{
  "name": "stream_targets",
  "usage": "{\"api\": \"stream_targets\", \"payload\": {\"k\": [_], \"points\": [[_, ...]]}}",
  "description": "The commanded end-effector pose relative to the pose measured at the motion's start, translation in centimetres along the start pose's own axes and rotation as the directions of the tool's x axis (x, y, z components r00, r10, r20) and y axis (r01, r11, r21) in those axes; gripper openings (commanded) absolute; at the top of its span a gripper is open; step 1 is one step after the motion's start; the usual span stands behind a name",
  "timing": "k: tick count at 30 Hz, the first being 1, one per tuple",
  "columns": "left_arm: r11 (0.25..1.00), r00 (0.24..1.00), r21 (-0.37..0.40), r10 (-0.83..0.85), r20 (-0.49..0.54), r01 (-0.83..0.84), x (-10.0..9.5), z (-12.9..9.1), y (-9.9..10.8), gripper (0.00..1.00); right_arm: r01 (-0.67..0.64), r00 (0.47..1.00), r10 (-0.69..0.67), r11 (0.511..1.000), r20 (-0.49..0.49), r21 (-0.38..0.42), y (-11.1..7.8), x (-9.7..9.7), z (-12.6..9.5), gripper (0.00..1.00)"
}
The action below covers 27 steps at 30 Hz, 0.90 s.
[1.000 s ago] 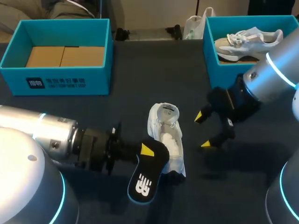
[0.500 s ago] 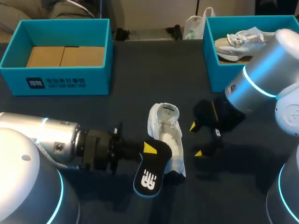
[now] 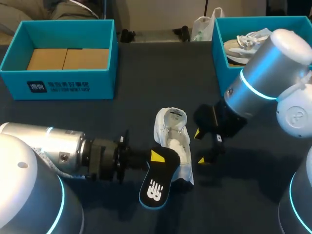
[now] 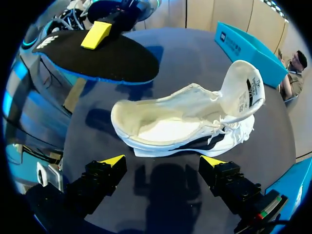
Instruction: Take the shoe out of the shoebox, open the shoe tongue, remove and reinsert the insole, then place the shoe into the shoebox
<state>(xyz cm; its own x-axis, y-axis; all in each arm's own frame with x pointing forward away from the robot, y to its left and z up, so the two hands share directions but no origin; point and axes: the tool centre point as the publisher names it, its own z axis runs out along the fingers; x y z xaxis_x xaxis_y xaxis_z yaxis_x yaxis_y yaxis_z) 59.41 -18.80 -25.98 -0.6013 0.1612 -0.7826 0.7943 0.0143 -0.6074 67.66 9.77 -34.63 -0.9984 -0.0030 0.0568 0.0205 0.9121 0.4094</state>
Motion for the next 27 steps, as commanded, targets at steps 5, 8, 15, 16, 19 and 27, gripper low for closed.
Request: {"api": "stream_targets", "payload": {"k": [5,8,15,16,19,27], "points": [[1.000,1.000,0.000,0.005,0.003,-0.005,0.3,0.5,-0.1,0.00,-0.004,1.000,0.004,1.000,0.024,0.024,0.6,0.9,1.4,1.00],[1.000,1.000,0.008,0.000,0.007,0.000,0.4,0.7,-0.1,0.00,-0.013,1.000,0.012,1.000,0.029,0.028,0.7,1.1,1.4,1.00],[1.000,1.000,0.010,-0.014,0.014,0.014,0.6,0.9,-0.1,0.00,-0.048,0.999,0.046,0.997,0.024,0.064,0.8,1.3,1.3,1.00],[1.000,1.000,0.010,-0.014,0.014,0.014,0.6,0.9,-0.1,0.00,-0.048,0.999,0.047,0.997,0.025,0.067,0.8,1.2,1.4,1.00],[1.000,1.000,0.010,-0.014,0.014,0.014,0.6,0.9,-0.1,0.00,-0.048,0.999,0.047,0.997,0.025,0.067,0.8,1.2,1.4,1.00],[0.999,0.999,0.023,-0.045,0.014,0.045,0.0,1.6,0.0,0.00,-0.048,0.999,0.047,0.997,0.025,0.067,0.8,1.2,1.4,1.00]]}}
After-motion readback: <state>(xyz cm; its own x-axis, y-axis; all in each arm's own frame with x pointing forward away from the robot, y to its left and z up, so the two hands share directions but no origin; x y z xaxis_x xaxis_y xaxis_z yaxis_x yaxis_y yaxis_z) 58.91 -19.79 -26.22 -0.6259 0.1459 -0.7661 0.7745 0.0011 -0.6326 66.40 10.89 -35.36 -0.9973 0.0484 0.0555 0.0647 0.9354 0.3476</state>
